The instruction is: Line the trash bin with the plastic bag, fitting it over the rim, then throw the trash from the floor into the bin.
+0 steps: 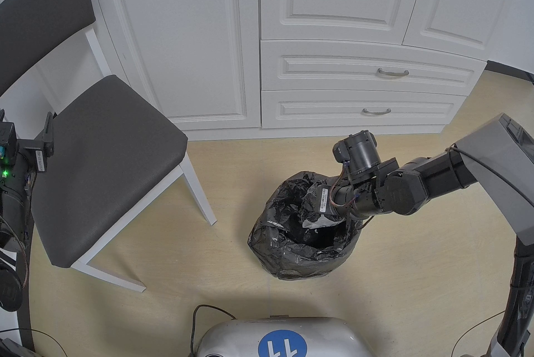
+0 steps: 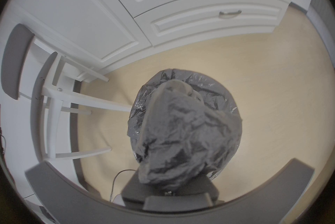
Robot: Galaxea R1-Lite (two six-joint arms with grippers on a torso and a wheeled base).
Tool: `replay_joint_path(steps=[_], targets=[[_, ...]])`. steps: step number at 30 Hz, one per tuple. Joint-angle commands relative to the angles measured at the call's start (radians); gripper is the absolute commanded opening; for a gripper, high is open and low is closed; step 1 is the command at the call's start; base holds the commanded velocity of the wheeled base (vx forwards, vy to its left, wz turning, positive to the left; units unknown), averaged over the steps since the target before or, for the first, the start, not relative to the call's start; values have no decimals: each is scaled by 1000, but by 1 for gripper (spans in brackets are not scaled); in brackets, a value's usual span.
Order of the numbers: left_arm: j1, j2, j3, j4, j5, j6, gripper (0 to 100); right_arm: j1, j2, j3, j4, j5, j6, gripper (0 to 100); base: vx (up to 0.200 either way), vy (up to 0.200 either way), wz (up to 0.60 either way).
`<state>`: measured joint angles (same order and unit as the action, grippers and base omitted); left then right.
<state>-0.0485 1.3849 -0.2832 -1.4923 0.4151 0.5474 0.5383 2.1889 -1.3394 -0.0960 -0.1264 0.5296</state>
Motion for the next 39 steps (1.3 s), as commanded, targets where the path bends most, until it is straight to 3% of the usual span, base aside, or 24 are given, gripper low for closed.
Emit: replay_joint_path(steps=[1, 3, 13, 35, 39], targets=[[-1, -3, 1, 0, 1, 0, 100, 61, 23, -7, -4, -93, -3, 0, 0, 0, 0], [-1, -3, 1, 0, 1, 0, 100, 80, 37, -7, -10, -154, -10, 0, 0, 0, 0], [-1, -6, 1, 0, 1, 0, 100, 137, 23, 28, -11, -176, -8, 0, 0, 0, 0], [-1, -10, 1, -2, -1, 0, 100, 28, 267, -110, -14, -113, 3, 0, 0, 0, 0], [-1, -9, 2, -2, -1, 0, 100, 15, 333, -172, -16, -59, 38, 0, 0, 0, 0]])
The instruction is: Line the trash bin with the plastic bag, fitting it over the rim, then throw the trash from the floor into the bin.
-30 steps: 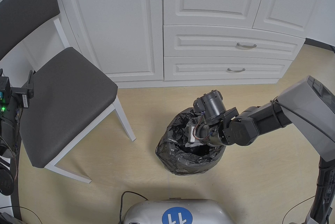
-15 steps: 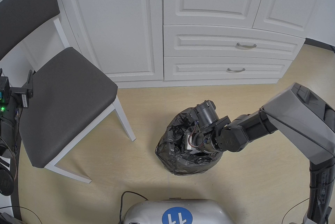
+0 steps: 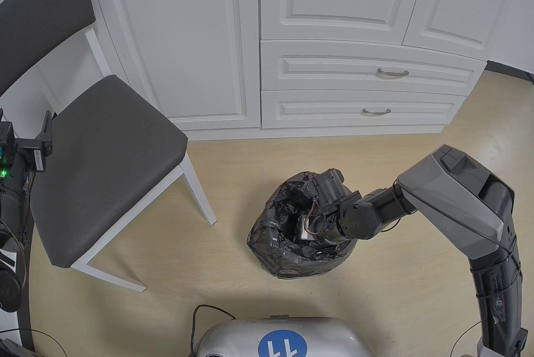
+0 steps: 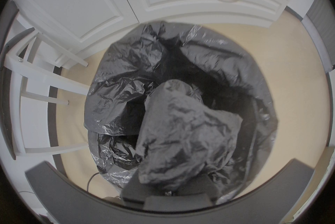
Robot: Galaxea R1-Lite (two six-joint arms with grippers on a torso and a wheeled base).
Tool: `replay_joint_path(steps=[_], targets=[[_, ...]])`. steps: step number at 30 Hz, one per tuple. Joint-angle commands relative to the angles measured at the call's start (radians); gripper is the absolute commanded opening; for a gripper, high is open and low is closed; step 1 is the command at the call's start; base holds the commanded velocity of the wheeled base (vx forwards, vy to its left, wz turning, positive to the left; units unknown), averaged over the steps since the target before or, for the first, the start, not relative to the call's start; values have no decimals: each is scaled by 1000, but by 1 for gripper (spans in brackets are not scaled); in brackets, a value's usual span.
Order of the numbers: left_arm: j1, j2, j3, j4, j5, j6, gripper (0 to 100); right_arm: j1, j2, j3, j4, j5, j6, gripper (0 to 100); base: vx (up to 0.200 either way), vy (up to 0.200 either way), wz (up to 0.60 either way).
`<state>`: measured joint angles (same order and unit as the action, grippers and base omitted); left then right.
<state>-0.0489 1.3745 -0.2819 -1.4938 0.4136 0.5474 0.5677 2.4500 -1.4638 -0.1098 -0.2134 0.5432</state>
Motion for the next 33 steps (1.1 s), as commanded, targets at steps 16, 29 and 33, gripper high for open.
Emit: replay_joint_path(steps=[16, 29, 33], targets=[[0, 6, 3, 0, 2, 0, 100, -31, 130, -132, 2, 69, 89, 0, 0, 0, 0], [-3, 20, 4, 0, 1, 2, 100, -29, 218, -217, 5, 49, 90, 0, 0, 0, 0], [-3, 25, 9, -2, 2, 2, 100, -29, 238, -240, 9, 39, 89, 0, 0, 0, 0]])
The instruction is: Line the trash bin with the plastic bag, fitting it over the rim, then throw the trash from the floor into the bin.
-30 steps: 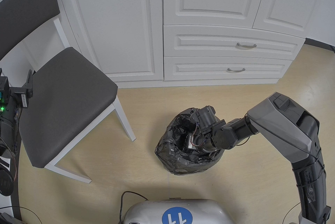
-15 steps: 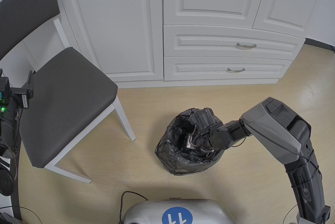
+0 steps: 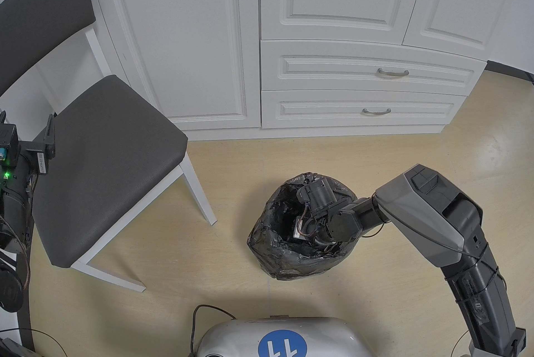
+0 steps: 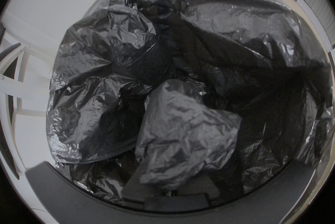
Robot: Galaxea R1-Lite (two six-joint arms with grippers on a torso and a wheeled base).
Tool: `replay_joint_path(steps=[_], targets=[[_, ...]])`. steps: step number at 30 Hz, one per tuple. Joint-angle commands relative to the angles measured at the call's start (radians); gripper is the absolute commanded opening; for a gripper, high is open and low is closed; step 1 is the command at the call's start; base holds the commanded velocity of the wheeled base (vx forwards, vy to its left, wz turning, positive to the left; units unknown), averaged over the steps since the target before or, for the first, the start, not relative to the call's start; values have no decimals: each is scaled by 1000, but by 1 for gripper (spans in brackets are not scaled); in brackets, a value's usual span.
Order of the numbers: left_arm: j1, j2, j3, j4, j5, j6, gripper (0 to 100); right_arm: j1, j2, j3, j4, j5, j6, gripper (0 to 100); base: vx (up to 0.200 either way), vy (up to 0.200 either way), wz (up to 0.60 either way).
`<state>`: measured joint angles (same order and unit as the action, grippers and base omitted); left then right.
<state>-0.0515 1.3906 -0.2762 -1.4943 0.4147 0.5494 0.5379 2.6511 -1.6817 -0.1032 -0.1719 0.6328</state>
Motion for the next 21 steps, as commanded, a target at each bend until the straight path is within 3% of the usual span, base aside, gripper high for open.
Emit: replay_joint_path(steps=[1, 12, 13, 21], targets=[[-1, 8, 3, -1, 1, 0, 100, 1, 38, -27, 3, -4, -1, 0, 0, 0, 0], [-1, 14, 3, -1, 1, 0, 100, 1, 35, -36, 8, -4, 4, 0, 0, 0, 0], [-1, 14, 5, -1, 1, 0, 100, 2, 33, -35, 8, -4, 5, 100, 0, 0, 0], [-1, 13, 3, -1, -1, -2, 100, 1, -48, 16, 7, -3, 25, 100, 0, 0, 0]])
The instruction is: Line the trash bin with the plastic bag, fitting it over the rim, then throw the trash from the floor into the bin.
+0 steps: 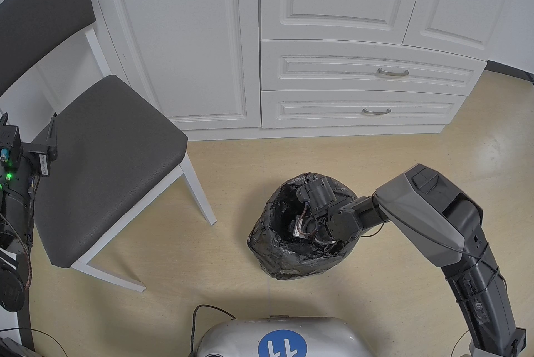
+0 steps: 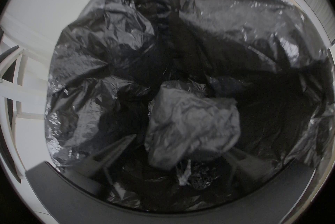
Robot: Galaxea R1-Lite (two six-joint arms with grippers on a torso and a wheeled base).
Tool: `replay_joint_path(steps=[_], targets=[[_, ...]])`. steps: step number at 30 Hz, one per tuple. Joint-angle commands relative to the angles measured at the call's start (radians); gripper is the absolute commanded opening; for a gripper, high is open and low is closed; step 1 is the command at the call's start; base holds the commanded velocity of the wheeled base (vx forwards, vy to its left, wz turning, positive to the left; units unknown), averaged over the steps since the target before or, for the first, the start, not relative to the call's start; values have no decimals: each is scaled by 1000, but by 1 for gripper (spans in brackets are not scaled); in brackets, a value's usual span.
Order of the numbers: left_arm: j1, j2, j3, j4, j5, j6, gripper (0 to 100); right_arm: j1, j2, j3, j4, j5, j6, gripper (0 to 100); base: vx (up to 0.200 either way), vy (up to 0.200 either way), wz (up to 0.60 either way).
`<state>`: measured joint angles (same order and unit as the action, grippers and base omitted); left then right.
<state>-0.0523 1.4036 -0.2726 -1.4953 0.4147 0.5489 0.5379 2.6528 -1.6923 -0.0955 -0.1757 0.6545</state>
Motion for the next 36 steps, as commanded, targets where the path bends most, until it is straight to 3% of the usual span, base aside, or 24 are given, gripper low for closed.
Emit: replay_joint_path(steps=[1, 8, 12, 20, 23, 26, 28, 32, 36], targets=[[0, -2, 0, 0, -1, -1, 100, 1, -76, 54, -6, 1, 7, 100, 0, 0, 0], [0, -9, 0, 0, 1, -1, 100, -1, -215, 158, 2, 15, -18, 100, 0, 0, 0], [-1, -5, 9, -2, -4, -1, 100, -15, -315, 229, 34, 27, -96, 100, 0, 0, 0], [-133, 2, 92, 0, -39, -6, 100, -32, -524, 387, 31, 27, -216, 100, 0, 0, 0], [-205, 35, 136, 3, -43, -38, 100, -65, -600, 476, 16, 27, -311, 100, 0, 0, 0], [-242, 75, 156, 1, -43, -98, 100, -76, -622, 534, -43, 28, -340, 100, 0, 0, 0], [-274, 140, 161, 1, -42, -210, 100, -85, -634, 643, -220, 30, -354, 100, 0, 0, 0], [-270, 232, 128, 3, -37, -346, 100, -85, -671, 809, -475, 28, -372, 100, 0, 0, 0], [-253, 267, 128, 4, -36, -374, 100, -93, -692, 890, -642, 21, -440, 100, 0, 0, 0]])
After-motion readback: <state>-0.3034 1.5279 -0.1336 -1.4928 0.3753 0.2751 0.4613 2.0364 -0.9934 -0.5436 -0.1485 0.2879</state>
